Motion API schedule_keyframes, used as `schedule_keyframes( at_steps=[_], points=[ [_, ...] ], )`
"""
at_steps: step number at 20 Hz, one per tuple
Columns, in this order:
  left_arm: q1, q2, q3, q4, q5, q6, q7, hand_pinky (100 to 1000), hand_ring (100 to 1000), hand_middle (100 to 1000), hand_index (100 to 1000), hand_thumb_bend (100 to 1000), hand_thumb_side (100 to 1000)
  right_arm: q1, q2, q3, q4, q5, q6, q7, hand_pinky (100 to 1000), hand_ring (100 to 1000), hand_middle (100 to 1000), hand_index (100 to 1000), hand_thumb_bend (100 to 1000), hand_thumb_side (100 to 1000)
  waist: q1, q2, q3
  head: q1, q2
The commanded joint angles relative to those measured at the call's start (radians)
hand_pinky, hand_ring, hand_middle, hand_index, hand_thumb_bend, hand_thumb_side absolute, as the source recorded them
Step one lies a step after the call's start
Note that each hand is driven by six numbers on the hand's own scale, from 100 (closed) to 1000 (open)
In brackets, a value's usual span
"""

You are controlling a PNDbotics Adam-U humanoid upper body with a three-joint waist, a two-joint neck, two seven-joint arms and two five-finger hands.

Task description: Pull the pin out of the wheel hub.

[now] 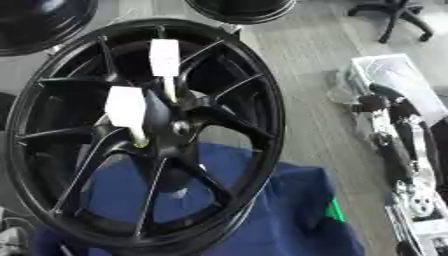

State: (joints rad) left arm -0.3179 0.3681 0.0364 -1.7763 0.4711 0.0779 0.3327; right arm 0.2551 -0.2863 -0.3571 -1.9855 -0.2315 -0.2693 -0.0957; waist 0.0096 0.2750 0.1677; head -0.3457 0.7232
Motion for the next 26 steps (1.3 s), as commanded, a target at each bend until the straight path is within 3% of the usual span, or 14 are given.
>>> schedule_keyframes(
  at_steps=[1, 13, 26],
  points=[
    [-0.025, 0.009, -0.005, -0.028, -0.011, -0.002, -0.015, 751, 773, 681, 735, 104, 692, -0.013, -0.019, -0.012, -0.015, -0.038, 0.036, 0.024, 975, 652, 622, 781, 100, 647, 0.003, -0.009, 0.000, -0.002, -0.020],
    [-0.082, -0.020, -0.038, -0.040, -0.021, 0.006, -0.063, 751, 787, 726, 767, 111, 688, -0.073, -0.015, -0.014, -0.015, -0.076, 0.109, 0.072, 968, 631, 606, 790, 100, 666, 0.009, 0.013, -0.008, 0.008, -0.040],
    [-0.108, -0.046, -0.048, -0.043, -0.029, 0.005, -0.083, 753, 800, 745, 778, 120, 684, -0.099, -0.024, -0.005, -0.015, -0.066, 0.115, 0.098, 979, 647, 617, 796, 100, 660, 0.009, 0.017, -0.016, 0.021, -0.047]
  ],
)
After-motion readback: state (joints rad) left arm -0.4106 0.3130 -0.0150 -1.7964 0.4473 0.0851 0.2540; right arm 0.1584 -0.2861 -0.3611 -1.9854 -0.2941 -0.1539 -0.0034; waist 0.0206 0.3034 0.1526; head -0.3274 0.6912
